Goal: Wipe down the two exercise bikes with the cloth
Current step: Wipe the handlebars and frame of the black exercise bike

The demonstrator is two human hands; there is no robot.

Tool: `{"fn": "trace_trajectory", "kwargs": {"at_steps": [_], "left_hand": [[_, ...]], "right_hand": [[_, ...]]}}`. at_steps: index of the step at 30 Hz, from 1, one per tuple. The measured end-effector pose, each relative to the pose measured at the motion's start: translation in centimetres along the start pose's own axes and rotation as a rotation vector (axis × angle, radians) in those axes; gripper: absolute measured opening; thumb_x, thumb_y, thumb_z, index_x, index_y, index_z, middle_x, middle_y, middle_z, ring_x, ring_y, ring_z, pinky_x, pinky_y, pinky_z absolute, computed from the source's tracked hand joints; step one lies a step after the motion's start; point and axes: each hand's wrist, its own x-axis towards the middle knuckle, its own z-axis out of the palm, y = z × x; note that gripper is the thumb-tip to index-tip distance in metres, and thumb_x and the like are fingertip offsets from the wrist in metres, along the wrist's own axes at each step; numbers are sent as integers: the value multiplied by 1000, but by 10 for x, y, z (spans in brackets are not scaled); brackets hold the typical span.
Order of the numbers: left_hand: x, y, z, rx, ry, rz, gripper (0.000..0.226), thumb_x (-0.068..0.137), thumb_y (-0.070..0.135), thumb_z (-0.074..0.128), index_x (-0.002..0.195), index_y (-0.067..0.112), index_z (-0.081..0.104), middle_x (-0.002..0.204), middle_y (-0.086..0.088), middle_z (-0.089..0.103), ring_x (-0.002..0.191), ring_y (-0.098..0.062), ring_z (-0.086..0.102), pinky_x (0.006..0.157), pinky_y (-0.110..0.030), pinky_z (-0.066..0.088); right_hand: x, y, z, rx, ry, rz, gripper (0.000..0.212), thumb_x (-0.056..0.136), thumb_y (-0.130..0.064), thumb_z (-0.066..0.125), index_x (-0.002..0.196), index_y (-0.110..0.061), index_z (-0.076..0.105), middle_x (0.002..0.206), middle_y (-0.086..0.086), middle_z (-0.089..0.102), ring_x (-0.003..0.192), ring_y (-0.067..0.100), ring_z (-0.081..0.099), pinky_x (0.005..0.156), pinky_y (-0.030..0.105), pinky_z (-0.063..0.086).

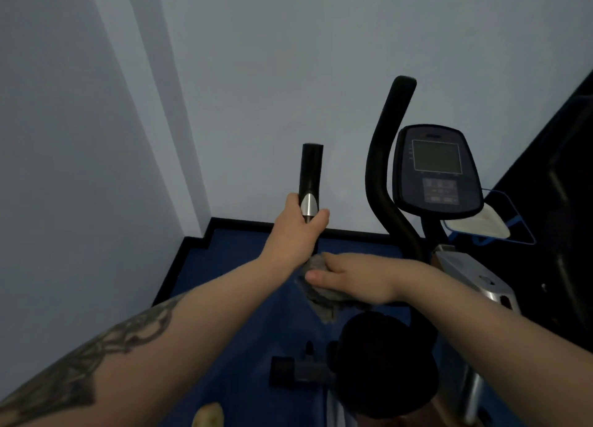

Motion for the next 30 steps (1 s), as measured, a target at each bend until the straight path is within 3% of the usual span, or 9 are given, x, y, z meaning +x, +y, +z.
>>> {"fn": "trace_trajectory", "kwargs": {"at_steps": [3, 7, 12, 15, 19, 23, 26, 30], "left_hand": [[0, 1, -3, 14, -33, -1, 20, 91, 41, 61, 91, 28, 46, 73, 5, 54, 48, 7, 49, 44, -13, 39], [-1, 1, -4, -5, -55, -15, 21, 91, 40, 61, 96, 24, 48, 72, 5, 53, 47, 5, 49, 44, -14, 39], [-1, 3, -5, 6, -50, -2, 21, 92, 39, 61, 97, 23, 48, 74, 5, 54, 50, 5, 49, 46, -14, 40], [-1, 5, -7, 25, -77, 6, 21, 91, 39, 61, 97, 25, 47, 74, 5, 55, 50, 6, 51, 45, -13, 41], [-1, 2, -5, -2, -60, 5, 21, 92, 38, 61, 97, 23, 48, 70, 6, 53, 47, 4, 48, 45, -15, 40], [0, 4, -6, -11, -54, 16, 18, 92, 35, 61, 95, 23, 47, 71, 6, 53, 48, 6, 49, 44, -12, 39], [0, 4, -6, 1, -56, 19, 18, 91, 35, 62, 93, 25, 47, 72, 6, 54, 48, 8, 50, 44, -10, 39], [-1, 3, -5, -30, -45, 7, 18, 91, 35, 63, 95, 25, 49, 70, 7, 53, 48, 6, 49, 45, -12, 40]], "right_hand": [[-10, 7, 8, -48, 107, -48, 37, 96, -62, 35, 101, -28, 47, 100, -5, 58, 91, 12, 56, 86, 36, 45], [-27, 18, 5, -149, 81, -71, 27, 94, -59, 44, 86, -34, 37, 89, -9, 49, 80, 6, 48, 71, 32, 41], [-1, -5, 7, -70, 76, -20, 39, 96, -63, 31, 96, -25, 41, 86, -8, 51, 77, 8, 49, 76, 33, 41], [-18, 9, 10, -107, 144, -68, 30, 96, -59, 37, 92, -30, 40, 88, -11, 50, 80, 5, 48, 74, 32, 41], [-26, 14, 1, -202, 30, -54, 30, 95, -59, 43, 93, -29, 38, 88, -12, 47, 82, 6, 47, 73, 32, 38], [-2, -5, -2, -104, -34, 3, 40, 95, -63, 38, 103, -24, 40, 93, -5, 55, 89, 17, 56, 89, 38, 45], [-17, 10, 4, -116, 78, -76, 28, 95, -60, 41, 90, -33, 38, 90, -8, 52, 85, 13, 54, 81, 36, 45], [-20, 17, 2, -242, 61, -85, 30, 94, -64, 38, 86, -36, 32, 86, -12, 47, 80, 9, 50, 71, 33, 38]]}}
